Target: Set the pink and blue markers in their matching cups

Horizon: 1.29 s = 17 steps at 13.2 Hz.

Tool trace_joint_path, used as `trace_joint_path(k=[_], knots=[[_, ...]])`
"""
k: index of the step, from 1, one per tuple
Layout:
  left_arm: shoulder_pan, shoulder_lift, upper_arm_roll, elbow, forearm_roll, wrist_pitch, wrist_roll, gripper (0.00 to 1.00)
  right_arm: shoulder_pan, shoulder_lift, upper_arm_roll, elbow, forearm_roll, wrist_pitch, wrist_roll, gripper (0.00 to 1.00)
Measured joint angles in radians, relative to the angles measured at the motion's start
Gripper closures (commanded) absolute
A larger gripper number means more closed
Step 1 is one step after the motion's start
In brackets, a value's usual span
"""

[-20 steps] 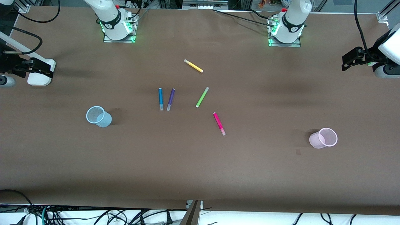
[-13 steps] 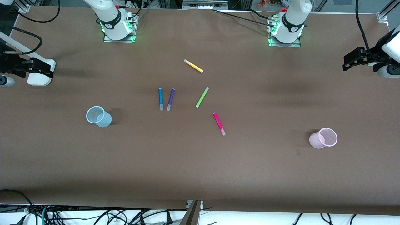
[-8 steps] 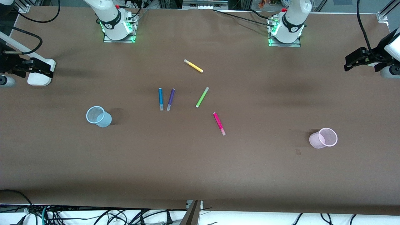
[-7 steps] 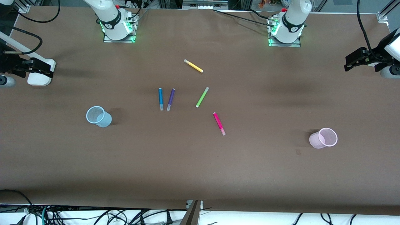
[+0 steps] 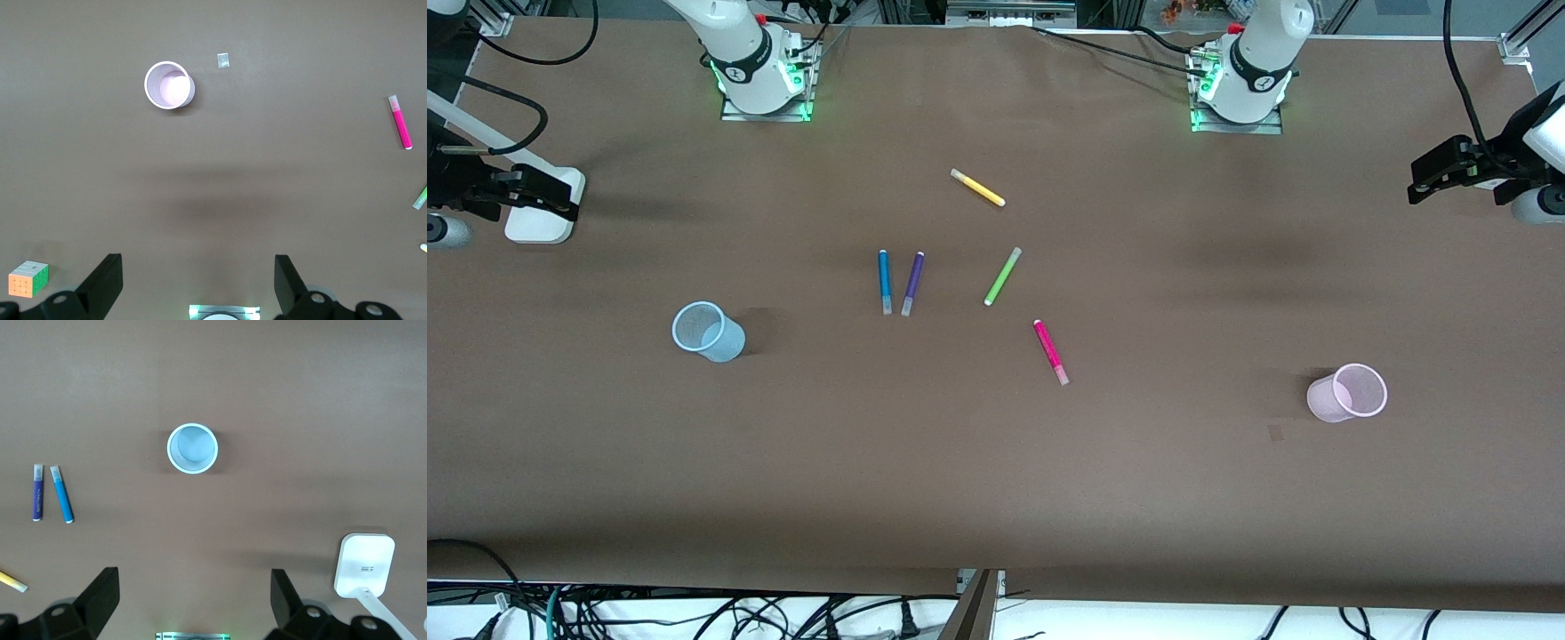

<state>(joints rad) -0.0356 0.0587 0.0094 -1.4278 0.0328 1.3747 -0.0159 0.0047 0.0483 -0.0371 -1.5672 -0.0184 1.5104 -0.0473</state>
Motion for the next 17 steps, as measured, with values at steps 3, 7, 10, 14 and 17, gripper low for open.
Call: trace_joint_path(k=[3, 7, 10, 14, 17], knots=[[0.0, 0.025, -0.005, 0.0, -0.009, 0.0, 0.0, 0.0, 0.0, 0.0, 0.0, 0.0, 0.0, 0.0, 0.0, 0.0], [-0.005, 0.032, -0.019, 0.0, -0.037, 0.0, -0.001, 0.0, 0.0, 0.0, 0.0, 0.0, 0.0, 0.0, 0.0, 0.0], [-0.006, 0.032, -0.054, 0.0, -0.038, 0.0, -0.062, 0.0, 0.0, 0.0, 0.0, 0.0, 0.0, 0.0, 0.0, 0.0], [-0.011, 0.032, -0.15, 0.002, -0.038, 0.0, -0.246, 0.0, 0.0, 0.0, 0.0, 0.0, 0.0, 0.0, 0.001, 0.0], [-0.031, 0.038, -0.183, 0.002, -0.085, 0.0, -0.401, 0.0, 0.0, 0.0, 0.0, 0.001, 0.0, 0.0, 0.001, 0.0]])
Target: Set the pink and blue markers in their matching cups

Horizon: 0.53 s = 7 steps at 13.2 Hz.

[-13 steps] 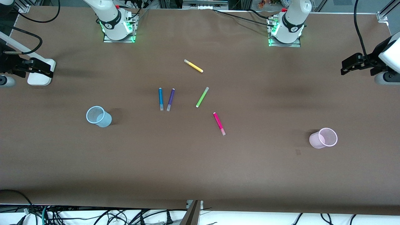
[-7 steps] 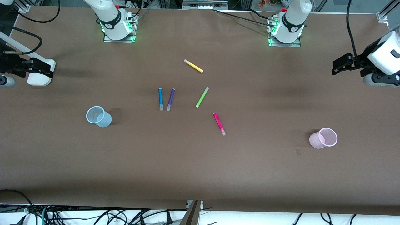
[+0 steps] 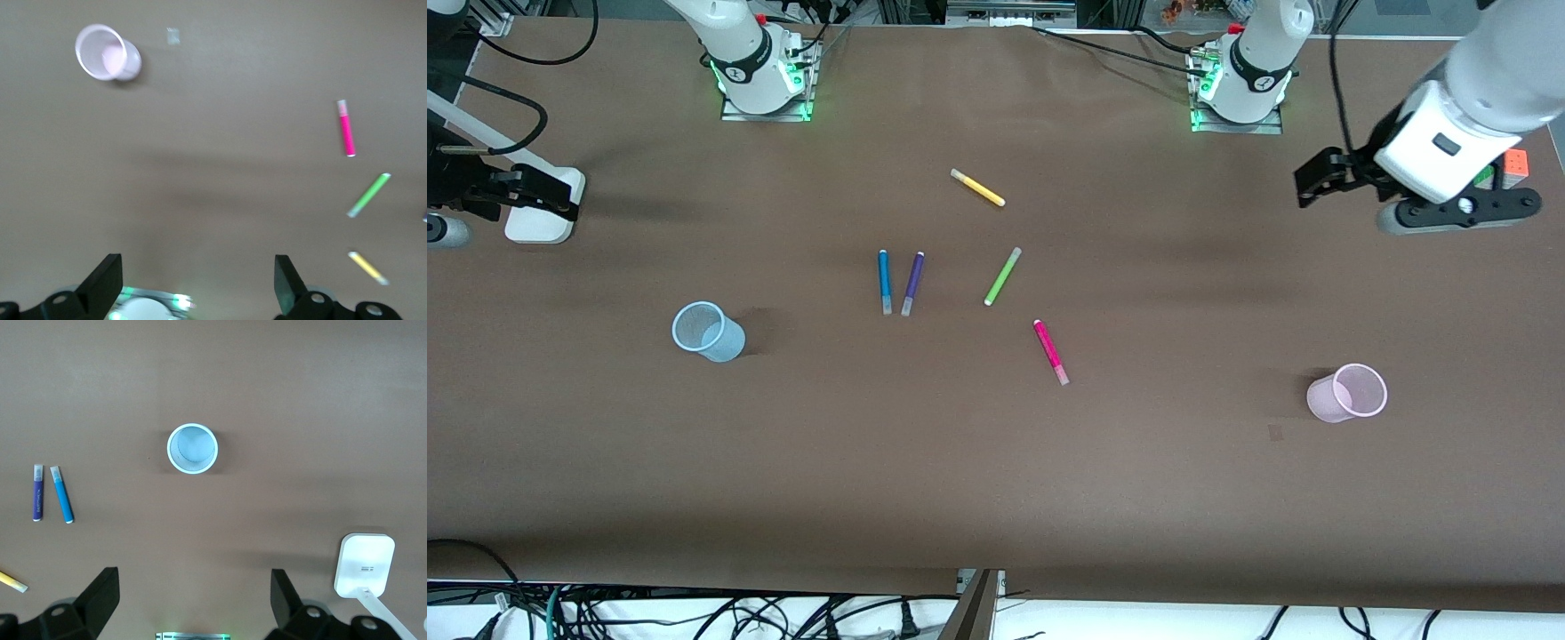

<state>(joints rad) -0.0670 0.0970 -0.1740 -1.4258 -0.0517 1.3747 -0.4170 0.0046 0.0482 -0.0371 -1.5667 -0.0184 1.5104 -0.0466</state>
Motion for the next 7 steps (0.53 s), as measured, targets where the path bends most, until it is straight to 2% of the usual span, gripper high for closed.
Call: trace_joint_path(k=[2, 7], knots=[[-0.01, 0.016, -0.002, 0.0, -0.045, 0.015, -0.099, 0.0, 0.0, 0.0, 0.0, 0.0, 0.0, 0.0, 0.0, 0.0], [-0.083, 0.073, -0.005, 0.0, -0.048, 0.052, -0.234, 0.0, -0.001, 0.0, 0.0, 0.0, 0.0, 0.0, 0.0, 0.0]])
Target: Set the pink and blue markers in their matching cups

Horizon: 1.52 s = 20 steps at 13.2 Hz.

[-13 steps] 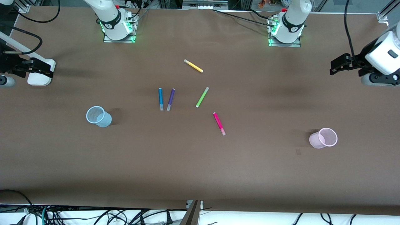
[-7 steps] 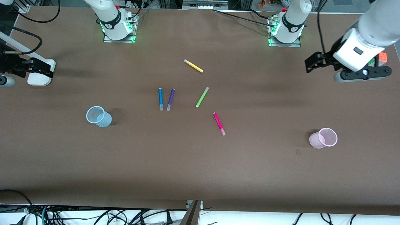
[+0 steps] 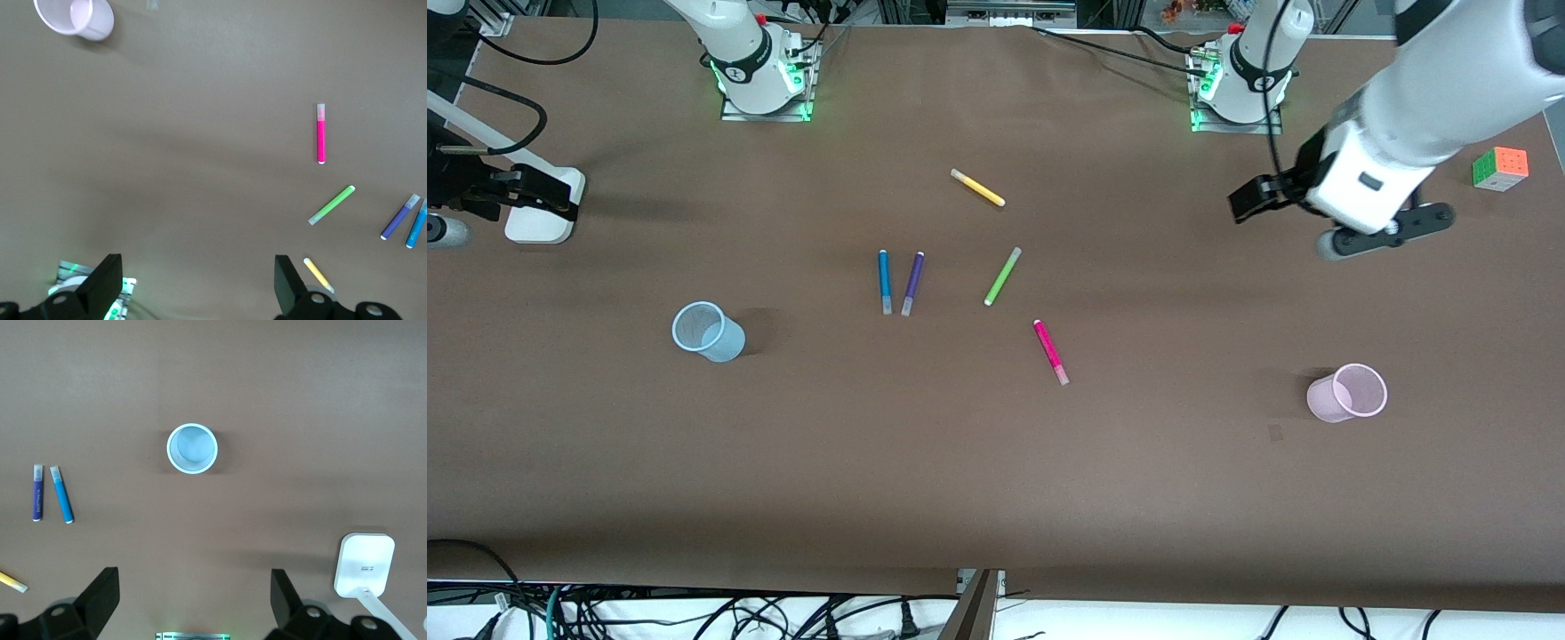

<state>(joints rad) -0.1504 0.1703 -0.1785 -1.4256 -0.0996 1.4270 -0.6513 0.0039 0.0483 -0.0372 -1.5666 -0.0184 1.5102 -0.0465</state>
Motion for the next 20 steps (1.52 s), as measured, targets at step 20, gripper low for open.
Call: trace_joint_path(k=[20], knots=[[-0.309, 0.502, -0.003, -0.004, 0.138, 0.537, -0.454, 0.0, 0.185, 0.319, 0.013, -0.001, 0.006, 0.122, 0.012, 0.0]])
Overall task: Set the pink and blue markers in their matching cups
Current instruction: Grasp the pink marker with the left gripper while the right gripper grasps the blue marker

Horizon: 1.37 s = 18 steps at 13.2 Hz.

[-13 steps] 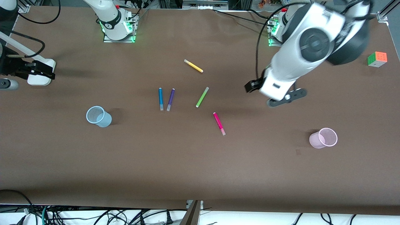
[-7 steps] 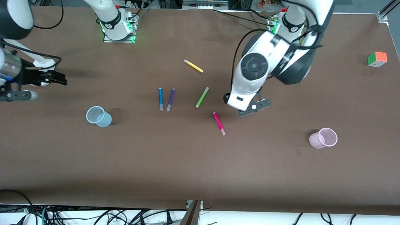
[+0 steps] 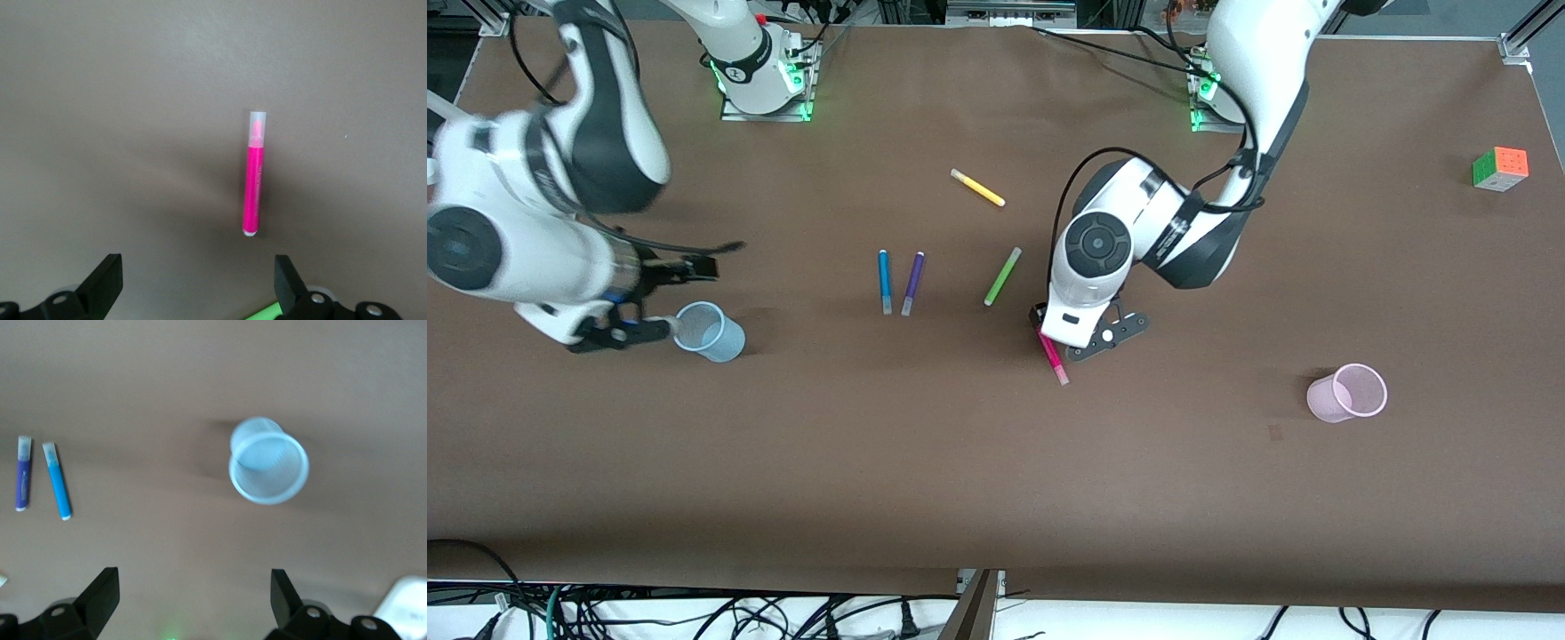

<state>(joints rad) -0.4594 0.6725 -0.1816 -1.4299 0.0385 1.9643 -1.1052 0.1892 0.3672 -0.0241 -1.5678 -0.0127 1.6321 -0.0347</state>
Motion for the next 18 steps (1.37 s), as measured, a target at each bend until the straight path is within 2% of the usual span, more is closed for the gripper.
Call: trace_joint_path(k=[2, 7, 12, 14, 15, 16, 17, 18], knots=[[-0.002, 0.041, 0.002, 0.0, 0.007, 0.047, -0.01, 0.0, 0.052, 0.066, 0.001, 0.0, 0.006, 0.061, 0.055, 0.0], [-0.016, 0.115, 0.003, -0.001, 0.081, 0.137, -0.013, 0.0, 0.153, 0.158, 0.002, -0.008, 0.022, 0.182, 0.14, 0.0], [-0.019, 0.178, 0.006, -0.001, 0.081, 0.244, -0.014, 0.0, 0.219, 0.198, 0.003, -0.109, 0.047, 0.372, 0.199, 0.0], [-0.019, 0.188, 0.006, -0.001, 0.081, 0.266, -0.014, 0.11, 0.247, 0.206, 0.003, -0.144, 0.047, 0.429, 0.223, 0.0], [-0.019, 0.194, 0.006, -0.001, 0.081, 0.278, -0.014, 0.21, 0.261, 0.214, 0.003, -0.154, 0.048, 0.453, 0.234, 0.0], [-0.019, 0.198, 0.006, -0.001, 0.081, 0.288, -0.014, 0.33, 0.275, 0.224, 0.003, -0.159, 0.048, 0.475, 0.248, 0.0], [-0.019, 0.202, 0.006, -0.001, 0.081, 0.295, -0.014, 0.51, 0.289, 0.235, 0.003, -0.16, 0.048, 0.49, 0.268, 0.0], [-0.019, 0.206, 0.006, -0.001, 0.081, 0.3, -0.014, 0.73, 0.302, 0.246, 0.003, -0.161, 0.048, 0.504, 0.285, 0.01]])
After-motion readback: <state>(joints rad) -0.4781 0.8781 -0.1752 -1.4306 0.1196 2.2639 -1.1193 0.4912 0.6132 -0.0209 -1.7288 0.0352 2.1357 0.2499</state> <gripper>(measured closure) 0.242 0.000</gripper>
